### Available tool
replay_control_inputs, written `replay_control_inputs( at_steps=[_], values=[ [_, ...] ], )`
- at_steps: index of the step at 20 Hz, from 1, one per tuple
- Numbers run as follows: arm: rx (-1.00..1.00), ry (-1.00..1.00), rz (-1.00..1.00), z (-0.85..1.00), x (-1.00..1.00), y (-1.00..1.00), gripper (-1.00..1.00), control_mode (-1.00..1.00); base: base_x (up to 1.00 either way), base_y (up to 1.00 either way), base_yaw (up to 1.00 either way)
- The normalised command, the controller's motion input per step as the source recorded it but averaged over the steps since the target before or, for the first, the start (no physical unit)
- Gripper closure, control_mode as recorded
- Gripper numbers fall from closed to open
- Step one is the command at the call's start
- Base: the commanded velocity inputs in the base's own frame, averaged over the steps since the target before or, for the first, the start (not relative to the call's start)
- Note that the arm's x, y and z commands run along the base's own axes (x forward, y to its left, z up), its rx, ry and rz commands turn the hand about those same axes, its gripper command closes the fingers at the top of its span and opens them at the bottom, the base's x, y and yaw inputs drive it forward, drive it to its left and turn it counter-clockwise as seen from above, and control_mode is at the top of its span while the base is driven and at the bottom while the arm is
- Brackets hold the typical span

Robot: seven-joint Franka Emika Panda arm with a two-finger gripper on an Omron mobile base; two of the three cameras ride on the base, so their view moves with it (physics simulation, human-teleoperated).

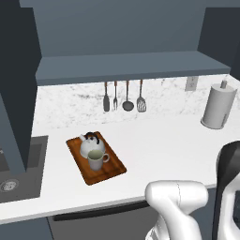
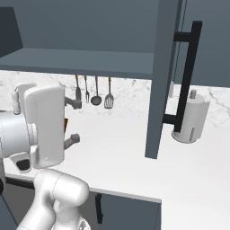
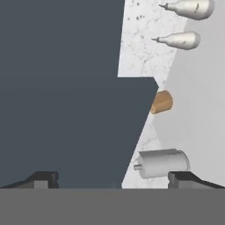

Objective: Pick the kettle from the counter and place it on the tray. Then pick the mug from the cabinet and place it on the tray. Then close the cabinet doors.

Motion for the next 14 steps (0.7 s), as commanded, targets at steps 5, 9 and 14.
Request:
replay_control_inputs(
  at_steps=[5,9,14],
  values=[
    [0.0,-0.03,-0.05,-0.05,-0.28,-0.05,-1.0,-1.0,0.0,0.0,0.0],
    [-0.03,-0.01,-0.08,-0.05,-0.25,-0.07,-1.0,-1.0,0.0,0.0,0.0],
    [-0.01,-0.03,-0.04,-0.01,-0.09,-0.51,-1.0,-1.0,0.0,0.0,0.0]
  ],
)
